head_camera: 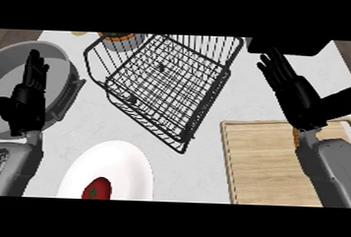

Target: Pick the croissant from the tray and place it in the tiered basket

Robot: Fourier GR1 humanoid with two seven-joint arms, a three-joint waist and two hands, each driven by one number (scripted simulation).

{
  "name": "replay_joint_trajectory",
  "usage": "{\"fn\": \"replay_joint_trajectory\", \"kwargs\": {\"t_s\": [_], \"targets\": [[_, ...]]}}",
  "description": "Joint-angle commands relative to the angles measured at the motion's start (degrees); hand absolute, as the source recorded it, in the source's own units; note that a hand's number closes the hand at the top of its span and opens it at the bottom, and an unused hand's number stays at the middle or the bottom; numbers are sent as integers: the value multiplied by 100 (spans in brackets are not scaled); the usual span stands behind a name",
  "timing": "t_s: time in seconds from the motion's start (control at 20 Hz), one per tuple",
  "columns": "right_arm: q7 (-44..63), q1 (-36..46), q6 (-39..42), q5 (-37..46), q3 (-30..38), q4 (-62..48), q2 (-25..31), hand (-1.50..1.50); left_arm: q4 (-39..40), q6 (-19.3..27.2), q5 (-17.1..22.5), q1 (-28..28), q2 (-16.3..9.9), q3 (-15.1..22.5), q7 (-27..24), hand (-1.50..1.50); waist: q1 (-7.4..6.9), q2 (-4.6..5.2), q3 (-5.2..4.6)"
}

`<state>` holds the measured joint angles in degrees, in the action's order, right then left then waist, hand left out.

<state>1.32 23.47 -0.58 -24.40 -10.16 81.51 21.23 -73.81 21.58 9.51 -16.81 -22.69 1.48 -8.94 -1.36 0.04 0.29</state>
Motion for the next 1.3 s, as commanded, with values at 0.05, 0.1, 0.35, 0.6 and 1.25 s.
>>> {"fn": "replay_joint_trajectory", "kwargs": {"t_s": [0.05,0.1,0.35,0.6,1.25], "targets": [[-656,-519,-19,297,628,49,613,150,-63,-43,-43,426,71,158,368,0,177,-20,-22],[-782,-489,-148,410,958,-60,953,150,12,-139,11,757,273,343,341,0,211,-22,-20],[-327,-935,-1983,878,2441,-1079,1720,-150,388,-193,102,1338,581,571,543,0,806,80,-45],[-1557,-1722,-2226,61,3554,-1040,980,-150,-110,-210,-69,1974,851,1089,569,0,314,-51,-12],[1229,-3679,-482,967,2276,1252,2973,-150,-589,-272,-134,2012,780,1138,1005,0,208,-20,-57]]}}
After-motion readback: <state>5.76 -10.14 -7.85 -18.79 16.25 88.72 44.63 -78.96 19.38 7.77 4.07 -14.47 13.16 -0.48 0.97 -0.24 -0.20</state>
